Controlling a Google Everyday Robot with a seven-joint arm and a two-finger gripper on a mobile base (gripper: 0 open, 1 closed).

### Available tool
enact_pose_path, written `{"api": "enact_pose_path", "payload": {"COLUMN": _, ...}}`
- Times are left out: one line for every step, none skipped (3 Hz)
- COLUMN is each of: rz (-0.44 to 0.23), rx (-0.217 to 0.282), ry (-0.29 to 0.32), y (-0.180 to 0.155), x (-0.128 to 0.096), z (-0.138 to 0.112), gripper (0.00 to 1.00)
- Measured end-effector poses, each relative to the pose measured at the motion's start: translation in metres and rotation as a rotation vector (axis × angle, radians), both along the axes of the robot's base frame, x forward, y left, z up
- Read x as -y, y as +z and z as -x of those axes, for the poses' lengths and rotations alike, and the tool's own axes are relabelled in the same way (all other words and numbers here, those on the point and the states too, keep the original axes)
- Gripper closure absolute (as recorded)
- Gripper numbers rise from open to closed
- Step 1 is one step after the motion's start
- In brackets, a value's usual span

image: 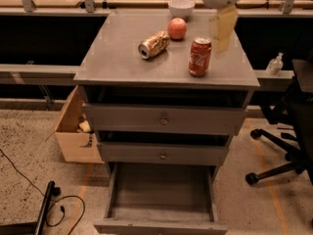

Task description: Pick orange can

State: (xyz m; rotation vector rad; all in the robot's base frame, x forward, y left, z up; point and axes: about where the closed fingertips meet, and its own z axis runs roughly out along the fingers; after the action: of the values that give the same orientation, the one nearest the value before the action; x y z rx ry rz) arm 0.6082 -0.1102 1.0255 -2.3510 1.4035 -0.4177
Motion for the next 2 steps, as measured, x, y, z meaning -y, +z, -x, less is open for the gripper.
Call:
{"api": "enact_pose_path", "payload": {"rz": 0.032, "rx": 0.048, "ry": 0.123, "y": -0.003, "x": -0.051, "z": -0.070, "gripper": 0.00}}
{"api": "enact_pose_path", "payload": {"rz": 0.041, "rx": 0.062, "ry": 0.152, "y": -0.018, "x": -0.074, "z": -0.116, "gripper": 0.00}}
